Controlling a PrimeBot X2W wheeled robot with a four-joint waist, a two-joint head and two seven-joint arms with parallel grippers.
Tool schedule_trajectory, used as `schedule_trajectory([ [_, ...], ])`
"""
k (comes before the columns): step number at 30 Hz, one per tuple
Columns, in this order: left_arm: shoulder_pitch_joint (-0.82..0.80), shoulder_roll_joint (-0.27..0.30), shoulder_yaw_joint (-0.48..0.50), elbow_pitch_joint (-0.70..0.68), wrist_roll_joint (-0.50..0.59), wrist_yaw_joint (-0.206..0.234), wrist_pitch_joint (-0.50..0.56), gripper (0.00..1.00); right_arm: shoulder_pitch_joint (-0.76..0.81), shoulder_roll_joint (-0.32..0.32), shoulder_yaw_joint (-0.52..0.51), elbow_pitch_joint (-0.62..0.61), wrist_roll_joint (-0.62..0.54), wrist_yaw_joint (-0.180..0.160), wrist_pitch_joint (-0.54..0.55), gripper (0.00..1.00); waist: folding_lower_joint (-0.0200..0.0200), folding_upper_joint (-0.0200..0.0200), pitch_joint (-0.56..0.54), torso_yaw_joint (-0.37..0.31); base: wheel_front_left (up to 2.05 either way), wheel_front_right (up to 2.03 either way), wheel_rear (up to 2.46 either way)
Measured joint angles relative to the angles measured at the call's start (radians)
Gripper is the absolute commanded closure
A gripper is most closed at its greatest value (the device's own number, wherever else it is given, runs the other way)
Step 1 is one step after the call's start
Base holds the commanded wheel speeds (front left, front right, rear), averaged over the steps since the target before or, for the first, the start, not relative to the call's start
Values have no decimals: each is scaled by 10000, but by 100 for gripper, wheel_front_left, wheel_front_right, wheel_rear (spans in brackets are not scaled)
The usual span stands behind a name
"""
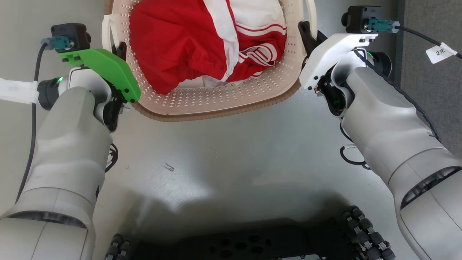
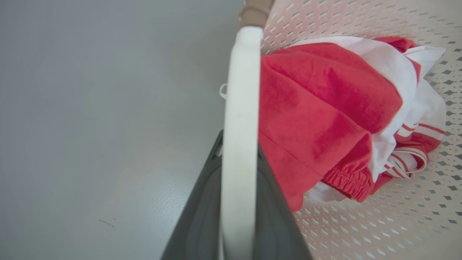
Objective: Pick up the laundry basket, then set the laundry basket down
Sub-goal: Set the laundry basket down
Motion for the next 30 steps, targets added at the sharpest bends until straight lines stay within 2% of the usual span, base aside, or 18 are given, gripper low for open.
schedule_trajectory([
  [1,0,-19,0,21,-2,0,-10,100,0,0,-48,2,19,-2,-6,39,0,0,-9,7,0,0,0],
  [2,0,-23,4,56,-6,0,-44,71,-7,-10,-61,2,35,-2,-25,5,0,0,-18,15,0,0,0],
  [3,0,-29,13,113,-42,-6,13,40,-9,-42,-61,-4,35,12,-27,0,0,0,-27,22,0,0,0],
  [4,0,-23,35,165,-102,-8,44,13,-12,-79,-79,-15,40,13,-29,0,0,0,-37,31,0,0,0],
  [5,0,6,42,190,-105,-8,29,13,-21,-146,-105,-36,75,31,-40,0,0,0,-46,39,0,0,0],
  [6,1,27,42,224,-105,-8,33,0,-26,-211,-107,-48,104,102,-42,0,0,0,-54,48,0,0,0],
  [15,3,104,29,297,-105,-13,-180,0,-47,-401,-40,-257,226,349,-173,0,0,0,-175,115,0,0,0],
  [30,72,107,-36,451,-107,-90,-734,0,112,-416,138,-117,255,435,-307,0,0,0,-1003,161,0,0,0],
])
